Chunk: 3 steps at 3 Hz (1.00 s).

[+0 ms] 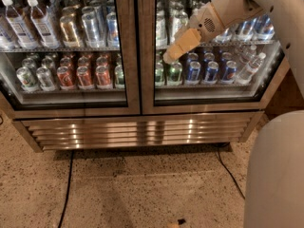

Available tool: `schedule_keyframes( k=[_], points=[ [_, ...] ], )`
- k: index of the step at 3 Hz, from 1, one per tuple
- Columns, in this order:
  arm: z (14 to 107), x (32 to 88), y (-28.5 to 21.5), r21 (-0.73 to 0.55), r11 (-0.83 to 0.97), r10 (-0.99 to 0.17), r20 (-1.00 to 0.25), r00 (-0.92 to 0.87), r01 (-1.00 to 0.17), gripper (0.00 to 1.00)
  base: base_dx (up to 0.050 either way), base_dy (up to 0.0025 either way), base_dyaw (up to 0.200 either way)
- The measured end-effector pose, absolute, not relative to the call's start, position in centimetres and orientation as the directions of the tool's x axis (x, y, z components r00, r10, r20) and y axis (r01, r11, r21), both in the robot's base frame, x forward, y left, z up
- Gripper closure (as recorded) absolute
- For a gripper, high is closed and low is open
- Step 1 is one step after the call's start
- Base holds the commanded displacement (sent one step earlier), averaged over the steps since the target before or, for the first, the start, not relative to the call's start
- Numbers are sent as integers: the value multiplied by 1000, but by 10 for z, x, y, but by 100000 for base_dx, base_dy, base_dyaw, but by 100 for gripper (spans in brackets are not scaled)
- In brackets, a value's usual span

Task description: Open right fridge door

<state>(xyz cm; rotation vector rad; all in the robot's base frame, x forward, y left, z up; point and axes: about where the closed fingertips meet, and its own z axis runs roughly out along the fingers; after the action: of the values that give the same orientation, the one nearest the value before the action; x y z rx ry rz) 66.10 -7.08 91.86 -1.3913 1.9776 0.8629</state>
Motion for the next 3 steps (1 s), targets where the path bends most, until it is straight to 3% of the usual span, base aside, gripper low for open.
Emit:
schedule_keyframes(
  k=[2, 3],
  points=[
    [938, 672, -69, 129, 262, -574, -776, -262, -956, 0, 0, 0, 0],
    [1016, 680, -96, -36, 324, -488, -862, -135, -945, 0, 0, 0, 0]
  ],
)
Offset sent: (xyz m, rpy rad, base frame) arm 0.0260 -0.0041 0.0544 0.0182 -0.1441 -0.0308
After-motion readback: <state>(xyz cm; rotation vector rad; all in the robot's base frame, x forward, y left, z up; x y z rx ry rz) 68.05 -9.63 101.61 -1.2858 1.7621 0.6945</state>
